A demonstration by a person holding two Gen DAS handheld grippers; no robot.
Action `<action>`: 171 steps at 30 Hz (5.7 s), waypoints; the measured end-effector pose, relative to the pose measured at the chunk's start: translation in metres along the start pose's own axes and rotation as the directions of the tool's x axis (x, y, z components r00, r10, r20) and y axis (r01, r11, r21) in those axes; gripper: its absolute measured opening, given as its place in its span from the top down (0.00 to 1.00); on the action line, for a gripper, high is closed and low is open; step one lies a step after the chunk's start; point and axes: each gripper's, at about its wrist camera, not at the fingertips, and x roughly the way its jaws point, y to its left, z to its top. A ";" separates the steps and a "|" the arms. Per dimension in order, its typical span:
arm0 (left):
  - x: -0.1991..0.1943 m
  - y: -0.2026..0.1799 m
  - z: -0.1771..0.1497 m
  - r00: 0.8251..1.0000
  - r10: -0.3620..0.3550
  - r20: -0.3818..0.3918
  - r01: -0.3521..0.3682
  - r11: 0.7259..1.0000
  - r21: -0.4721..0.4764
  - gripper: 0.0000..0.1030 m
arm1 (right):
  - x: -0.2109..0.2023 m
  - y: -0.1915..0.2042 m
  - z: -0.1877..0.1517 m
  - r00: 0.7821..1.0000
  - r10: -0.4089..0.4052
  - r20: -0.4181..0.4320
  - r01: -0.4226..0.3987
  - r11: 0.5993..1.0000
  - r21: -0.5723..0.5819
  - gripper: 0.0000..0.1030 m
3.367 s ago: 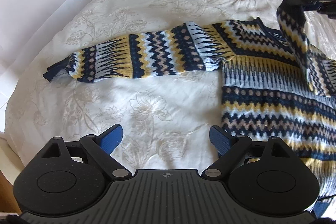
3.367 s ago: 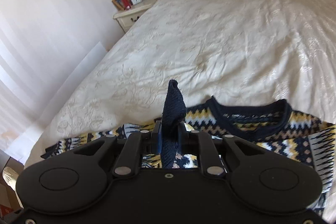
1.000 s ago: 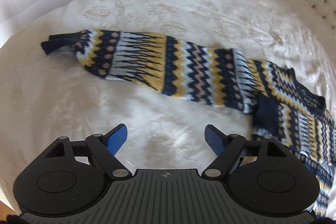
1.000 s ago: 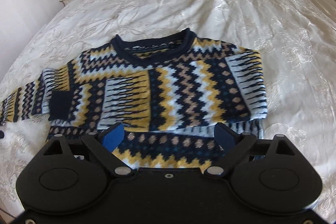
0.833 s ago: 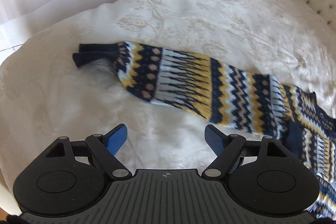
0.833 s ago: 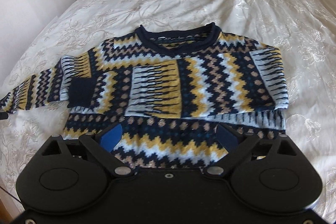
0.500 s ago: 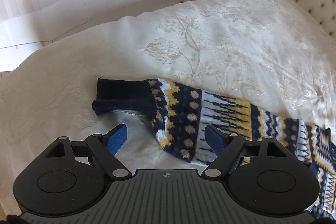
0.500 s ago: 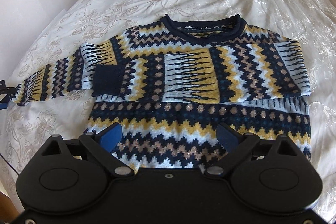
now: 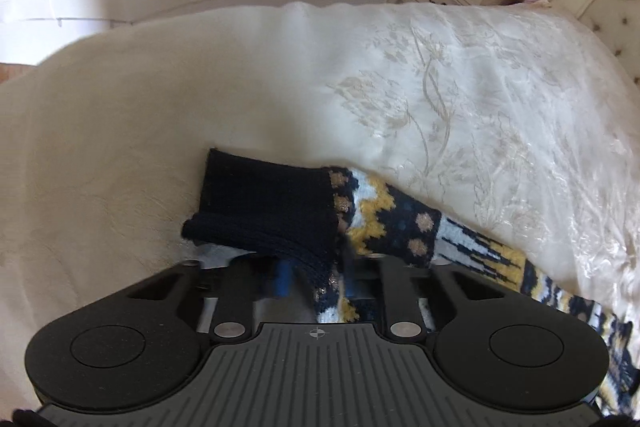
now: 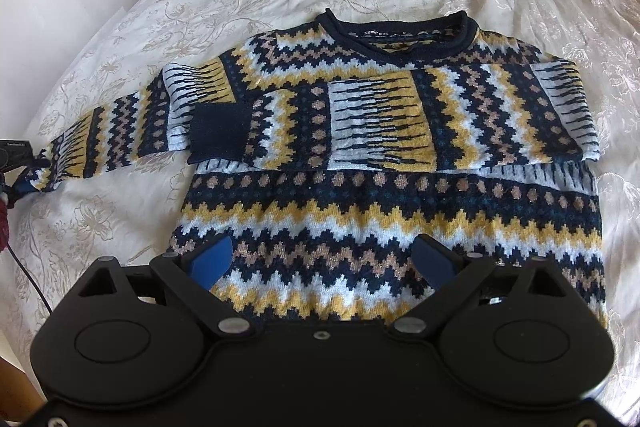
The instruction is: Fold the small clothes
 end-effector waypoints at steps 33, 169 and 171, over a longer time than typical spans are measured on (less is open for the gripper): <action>-0.159 -0.343 -0.193 0.876 -0.481 0.029 0.387 0.738 0.552 0.94 | -0.050 -0.146 -0.029 0.996 0.078 0.049 -0.083 0.992 0.093 0.06; -0.084 -0.120 -0.344 0.957 -0.052 -0.284 0.234 0.716 0.658 0.01 | -0.021 -0.184 -0.139 0.973 -0.009 -0.229 -0.005 0.998 -0.064 0.00; -0.081 -0.123 -0.345 0.960 -0.043 -0.277 0.223 0.718 0.660 0.00 | -0.016 -0.188 -0.138 0.972 0.000 -0.235 -0.012 0.999 -0.049 0.00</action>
